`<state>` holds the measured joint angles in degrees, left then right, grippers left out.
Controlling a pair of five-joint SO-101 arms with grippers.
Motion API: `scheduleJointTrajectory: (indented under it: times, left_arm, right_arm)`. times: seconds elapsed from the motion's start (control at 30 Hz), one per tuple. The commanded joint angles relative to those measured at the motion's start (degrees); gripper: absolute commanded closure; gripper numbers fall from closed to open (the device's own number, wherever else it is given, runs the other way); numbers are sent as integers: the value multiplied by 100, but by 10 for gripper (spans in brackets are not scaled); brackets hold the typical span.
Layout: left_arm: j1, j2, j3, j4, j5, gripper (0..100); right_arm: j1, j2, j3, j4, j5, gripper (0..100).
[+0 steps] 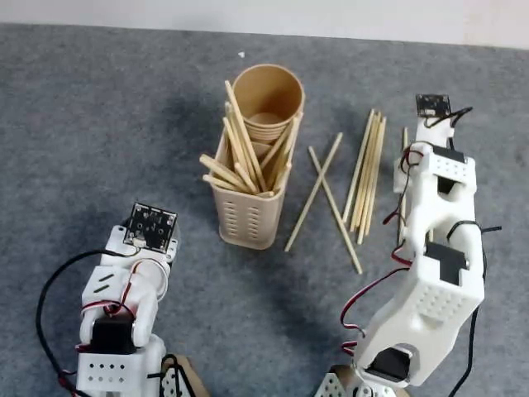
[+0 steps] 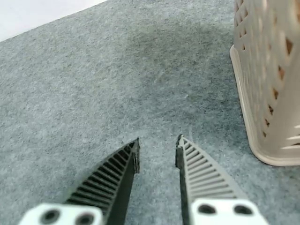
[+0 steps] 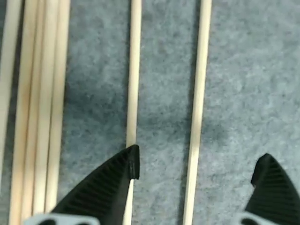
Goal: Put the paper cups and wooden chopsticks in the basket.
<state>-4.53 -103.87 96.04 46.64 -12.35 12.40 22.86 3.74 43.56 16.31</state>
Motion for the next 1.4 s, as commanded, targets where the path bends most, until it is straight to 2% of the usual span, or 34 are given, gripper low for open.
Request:
scheduleJointTrajectory:
  times: [0.0, 0.2, 0.67, 1.13, 1.23, 1.37]
  left_arm:
    - [84, -13, 101, -97, -62, 839]
    - [84, -13, 101, -97, -62, 839]
    - [92, -13, 101, -97, -62, 839]
    - [92, -13, 101, -97, -62, 840]
    - [92, -13, 101, -97, -62, 840]
    - [92, -13, 101, -97, -62, 840]
  right_arm:
    - [-84, -66, -251, 198, -299, 631]
    - [-154, -259, -374, 637, -721, 631]
    - [-488, -1112, -365, 1042, -835, 631]
    - [-286, 796, -936, 927, -809, 631]
    - [-171, 927, -1086, 936, -809, 707]
    - [-22, 936, -1095, 936, -818, 952]
